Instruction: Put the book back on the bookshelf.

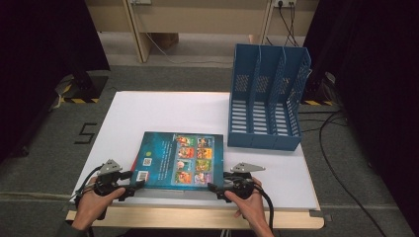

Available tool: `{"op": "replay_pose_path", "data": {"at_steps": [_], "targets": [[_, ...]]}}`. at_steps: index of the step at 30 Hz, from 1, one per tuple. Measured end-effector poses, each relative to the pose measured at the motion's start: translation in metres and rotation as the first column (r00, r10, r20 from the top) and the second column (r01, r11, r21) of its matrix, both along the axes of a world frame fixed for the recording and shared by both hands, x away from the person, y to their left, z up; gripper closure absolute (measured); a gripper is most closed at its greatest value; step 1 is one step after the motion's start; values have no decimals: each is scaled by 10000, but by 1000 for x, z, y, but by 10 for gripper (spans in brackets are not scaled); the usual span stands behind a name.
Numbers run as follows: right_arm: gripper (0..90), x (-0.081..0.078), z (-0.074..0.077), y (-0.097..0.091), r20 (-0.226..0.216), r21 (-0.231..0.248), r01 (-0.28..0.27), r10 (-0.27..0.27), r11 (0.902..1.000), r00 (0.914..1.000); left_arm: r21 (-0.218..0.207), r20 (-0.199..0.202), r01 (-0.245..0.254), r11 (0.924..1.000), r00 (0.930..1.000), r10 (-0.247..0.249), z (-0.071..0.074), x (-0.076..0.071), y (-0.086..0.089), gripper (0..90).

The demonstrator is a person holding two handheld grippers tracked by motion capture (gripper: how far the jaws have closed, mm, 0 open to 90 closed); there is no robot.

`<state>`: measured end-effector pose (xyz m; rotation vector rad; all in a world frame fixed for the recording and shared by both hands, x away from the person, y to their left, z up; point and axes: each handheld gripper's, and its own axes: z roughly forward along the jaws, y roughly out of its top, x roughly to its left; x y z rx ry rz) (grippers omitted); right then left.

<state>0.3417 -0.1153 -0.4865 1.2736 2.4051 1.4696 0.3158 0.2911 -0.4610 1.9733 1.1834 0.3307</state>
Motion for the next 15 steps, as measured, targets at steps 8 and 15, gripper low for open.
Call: {"op": "replay_pose_path", "data": {"at_steps": [8,15], "targets": [[187,4,-1,8,-575,300,68,-50,9995,9983,-58,23,-71,10000,10000,71,-1,-1,0,339],[349,4,10,-1,-591,1339,1169,-1098,9841,9922,-631,-212,-357,9974,9992,344,-3,-2,-3,339]]}}
